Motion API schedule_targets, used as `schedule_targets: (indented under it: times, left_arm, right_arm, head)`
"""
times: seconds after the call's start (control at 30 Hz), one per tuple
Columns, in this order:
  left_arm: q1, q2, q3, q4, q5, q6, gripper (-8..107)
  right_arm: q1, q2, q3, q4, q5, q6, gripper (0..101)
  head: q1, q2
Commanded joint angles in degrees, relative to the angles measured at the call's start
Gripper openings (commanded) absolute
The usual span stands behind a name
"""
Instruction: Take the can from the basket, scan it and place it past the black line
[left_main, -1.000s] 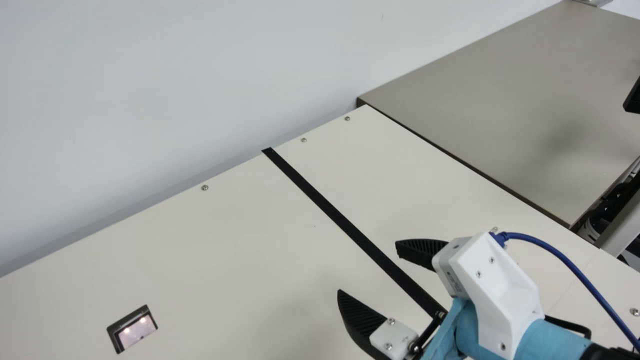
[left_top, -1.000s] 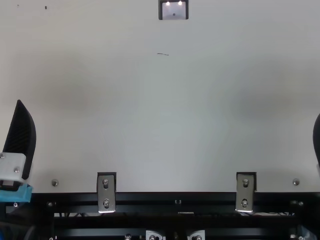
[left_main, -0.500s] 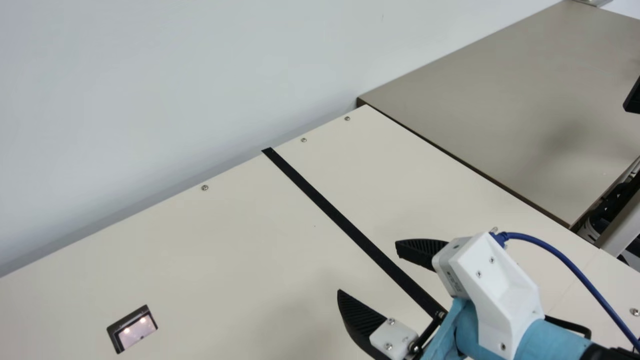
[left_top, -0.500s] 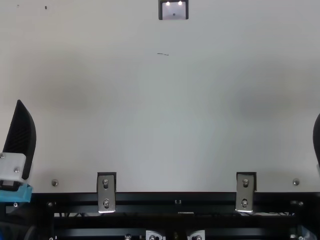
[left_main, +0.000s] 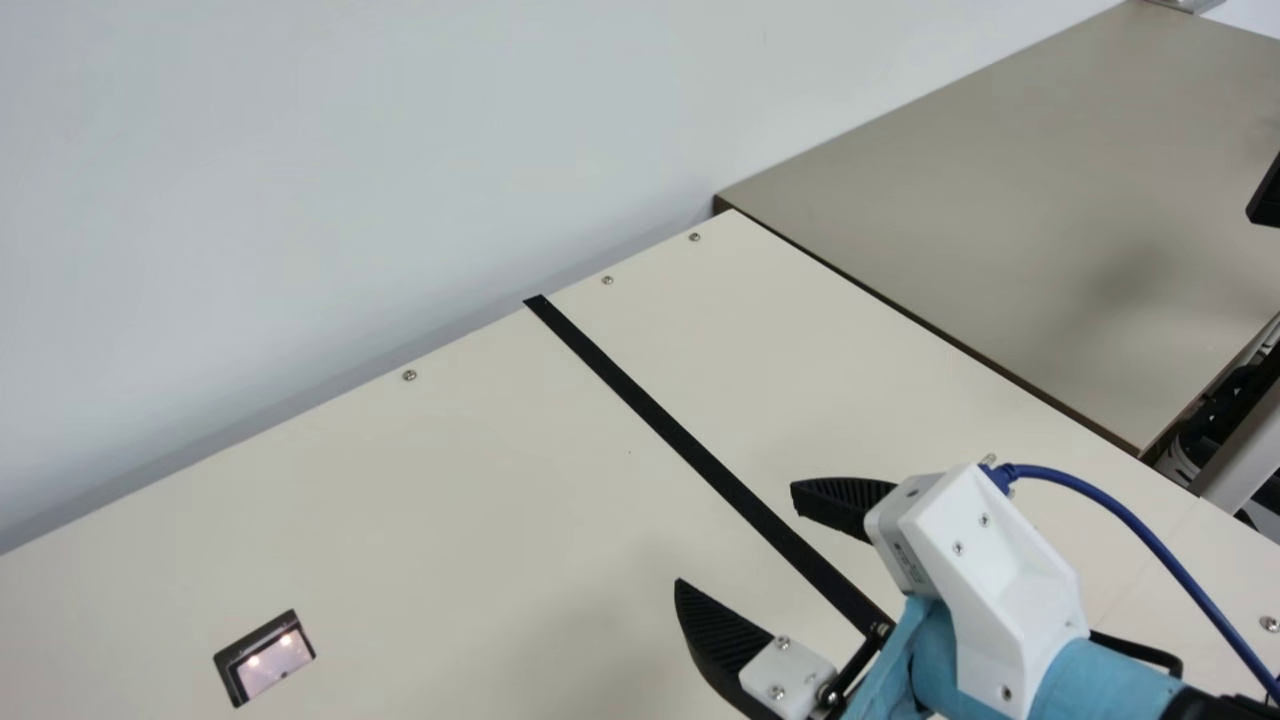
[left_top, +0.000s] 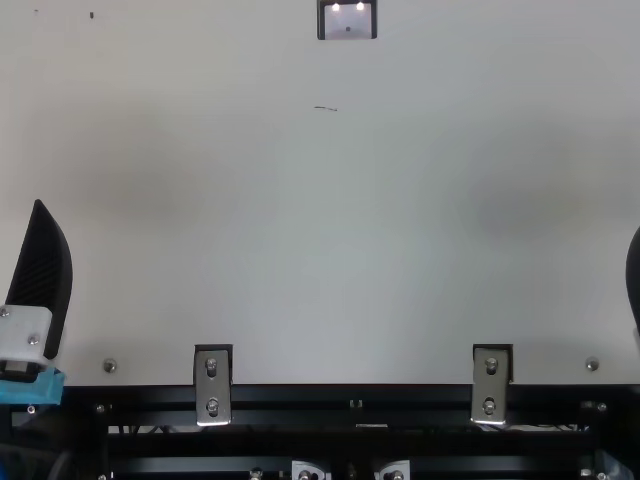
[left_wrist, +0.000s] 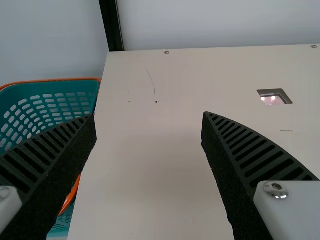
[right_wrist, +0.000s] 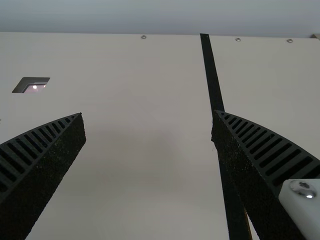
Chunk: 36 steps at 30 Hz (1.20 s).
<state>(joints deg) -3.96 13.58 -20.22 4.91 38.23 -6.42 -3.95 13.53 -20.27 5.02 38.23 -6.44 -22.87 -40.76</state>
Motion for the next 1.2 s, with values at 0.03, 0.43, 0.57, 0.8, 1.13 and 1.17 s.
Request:
schedule_targets:
  times: [0.03,0.43,0.57,0.8,1.13,1.17]
  left_arm:
    - [0.0,0.0,0.0,0.0,0.0,0.0,90]
    - [0.0,0.0,0.0,0.0,0.0,0.0,90]
    - [0.0,0.0,0.0,0.0,0.0,0.0,90]
    - [0.0,0.0,0.0,0.0,0.0,0.0,90]
    - [0.0,0.0,0.0,0.0,0.0,0.0,90]
    - [0.0,0.0,0.0,0.0,0.0,0.0,90]
  right_arm:
    - [0.0,0.0,0.0,0.0,0.0,0.0,101]
    - [0.0,0.0,0.0,0.0,0.0,0.0,101]
    - [0.0,0.0,0.0,0.0,0.0,0.0,101]
    - [0.0,0.0,0.0,0.0,0.0,0.0,101]
    - [0.0,0.0,0.0,0.0,0.0,0.0,101]
    - [0.0,0.0,0.0,0.0,0.0,0.0,101]
  head:
    - [-2.13,1.09]
    - [-2.13,22.9]
    - [-2.13,30.02]
    - [-2.13,41.76]
    - [-2.13,59.69]
    - [-2.13,61.3]
